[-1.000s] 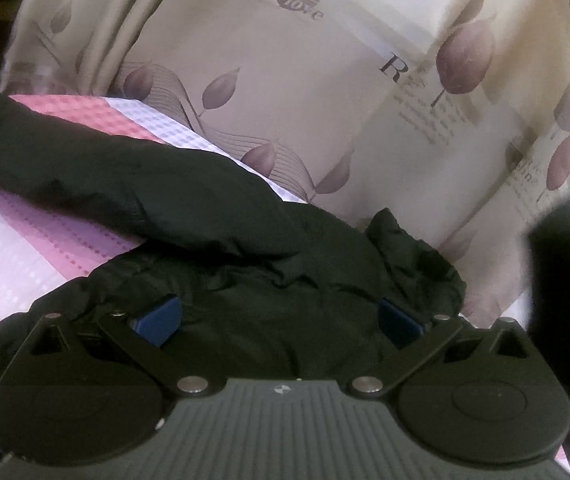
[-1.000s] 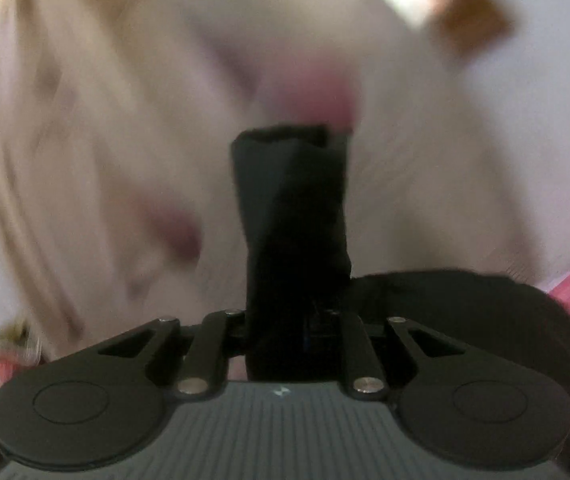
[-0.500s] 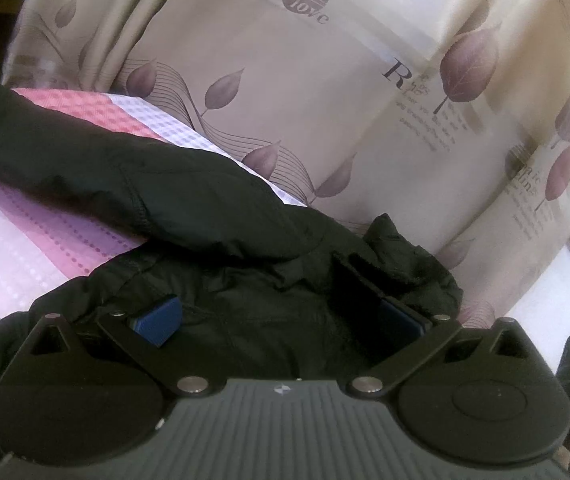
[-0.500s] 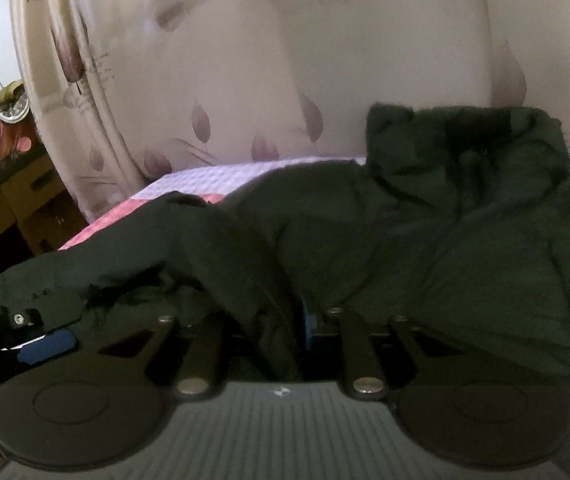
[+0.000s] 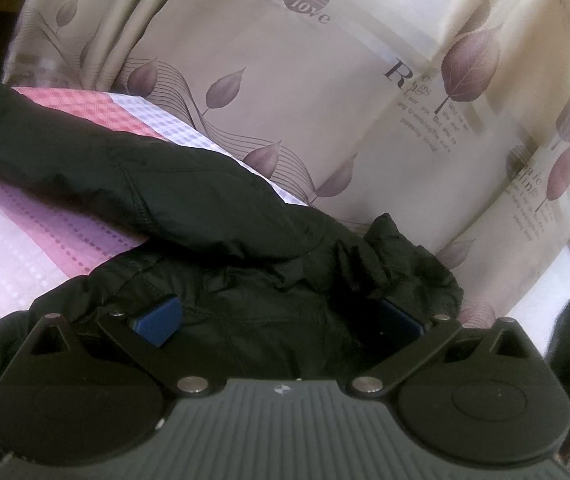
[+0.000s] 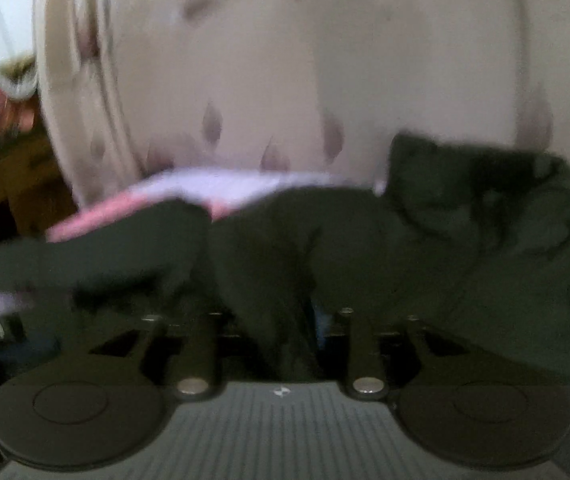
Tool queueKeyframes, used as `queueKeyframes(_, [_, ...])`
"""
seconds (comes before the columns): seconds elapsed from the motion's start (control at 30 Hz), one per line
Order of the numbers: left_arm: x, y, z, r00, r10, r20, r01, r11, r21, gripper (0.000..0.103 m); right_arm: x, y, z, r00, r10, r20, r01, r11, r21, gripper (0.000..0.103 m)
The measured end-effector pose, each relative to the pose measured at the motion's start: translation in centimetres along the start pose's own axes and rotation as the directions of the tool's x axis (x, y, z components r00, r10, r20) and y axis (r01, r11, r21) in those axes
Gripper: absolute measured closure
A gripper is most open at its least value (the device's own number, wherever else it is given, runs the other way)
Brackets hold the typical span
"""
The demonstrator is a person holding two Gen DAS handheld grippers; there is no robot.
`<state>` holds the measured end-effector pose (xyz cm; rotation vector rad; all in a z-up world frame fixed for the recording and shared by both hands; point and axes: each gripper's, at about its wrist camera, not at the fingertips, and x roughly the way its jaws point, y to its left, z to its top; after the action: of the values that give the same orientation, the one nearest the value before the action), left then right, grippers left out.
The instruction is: Fold large clothes
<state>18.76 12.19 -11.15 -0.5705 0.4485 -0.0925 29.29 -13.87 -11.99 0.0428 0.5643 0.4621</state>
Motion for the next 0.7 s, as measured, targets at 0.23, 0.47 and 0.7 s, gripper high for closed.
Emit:
queueKeyframes(0.23, [0.0, 0.2, 0.0, 1.000, 0.002, -0.003, -0.002, 1.000, 0.000, 0.000, -4.0, -0.2, 0.5, 0.990, 0.093, 0.108, -0.098, 0.994, 0.043, 0.012])
queueKeyframes(0.47, [-0.2, 0.4, 0.0, 1.000, 0.006, 0.012, -0.006, 1.000, -0.016, 0.000, -4.9, -0.6, 1.3, 0.999, -0.003, 0.051, 0.002, 1.000, 0.028, 0.075])
queueKeyframes(0.7, [-3.9, 2.5, 2.8, 0.997, 0.075, 0.009, -0.073, 0.992, -0.098, 0.007, -1.3, 0.1, -1.3, 0.995, -0.069, -0.067, 0.066, 0.997, -0.044, 0.080])
